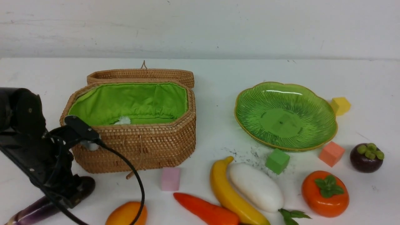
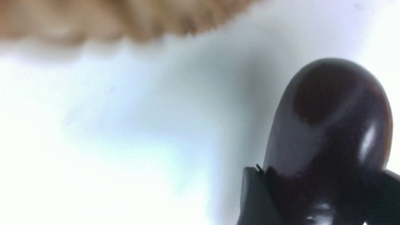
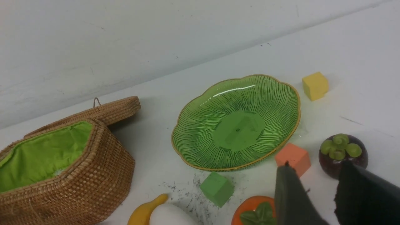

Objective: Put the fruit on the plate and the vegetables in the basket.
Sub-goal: Use the left arm to grab an eggplant and put it into the left basket, then grab the mango with your left arm and place it on the right plate, then take a daikon with your right arm and place it on the basket on the left.

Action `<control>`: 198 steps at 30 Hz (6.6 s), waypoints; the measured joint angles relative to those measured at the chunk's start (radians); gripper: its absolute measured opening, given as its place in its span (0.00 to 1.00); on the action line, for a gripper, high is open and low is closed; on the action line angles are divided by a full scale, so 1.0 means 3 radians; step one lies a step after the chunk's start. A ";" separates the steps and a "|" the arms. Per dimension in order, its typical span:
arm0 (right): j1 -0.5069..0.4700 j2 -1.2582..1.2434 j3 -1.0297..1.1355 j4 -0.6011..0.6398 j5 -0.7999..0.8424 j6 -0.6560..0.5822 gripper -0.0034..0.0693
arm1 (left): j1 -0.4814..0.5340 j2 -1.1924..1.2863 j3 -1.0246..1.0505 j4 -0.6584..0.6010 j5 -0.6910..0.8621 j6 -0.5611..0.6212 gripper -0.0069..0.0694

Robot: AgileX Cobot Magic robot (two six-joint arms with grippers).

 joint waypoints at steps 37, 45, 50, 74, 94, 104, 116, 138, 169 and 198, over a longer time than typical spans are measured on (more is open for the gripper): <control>0.0000 0.0000 0.0000 -0.0003 -0.0004 0.0000 0.38 | -0.0271 0.0421 -0.1786 -0.1091 -0.0613 0.0265 0.62; 0.0000 0.0000 0.0000 -0.0003 0.0023 0.0000 0.38 | -0.0280 0.0430 -0.1659 -0.0553 -0.0408 -0.0481 0.77; 0.0000 0.0000 0.0000 -0.0017 0.0035 0.0000 0.38 | -0.0280 0.0121 -0.1652 -0.0266 -0.0107 -0.1066 0.90; 0.0172 0.0000 0.0000 -0.0055 0.0101 -0.0004 0.38 | -0.0280 -0.1551 0.0626 -0.1220 0.0781 -0.1870 0.87; 0.0172 0.0000 0.0000 -0.0067 0.0266 -0.0007 0.38 | -0.1569 -0.0449 0.0431 0.0291 0.0046 -0.3596 0.87; 0.0172 0.0000 0.0000 -0.0079 0.0285 -0.0010 0.38 | -0.1570 0.0139 0.0415 0.0279 -0.0191 -0.3643 0.87; 0.0172 0.0000 0.0000 -0.0079 0.0288 -0.0010 0.38 | -0.1570 -0.0127 0.0206 -0.0065 0.0106 -0.2707 0.83; 0.0172 0.0000 0.0000 -0.0079 0.0299 -0.0010 0.38 | -0.1579 0.1870 -0.4192 -0.1219 0.0411 -0.1903 0.83; 0.0172 0.0000 0.0000 -0.0036 0.0514 -0.0092 0.38 | -0.1888 0.2337 -0.5184 -0.0335 0.1030 -0.2345 0.86; 0.0822 0.3383 -0.2181 0.1546 0.1556 -0.2518 0.92 | -0.1771 -0.3408 -0.0152 0.0409 0.1151 -0.3299 0.07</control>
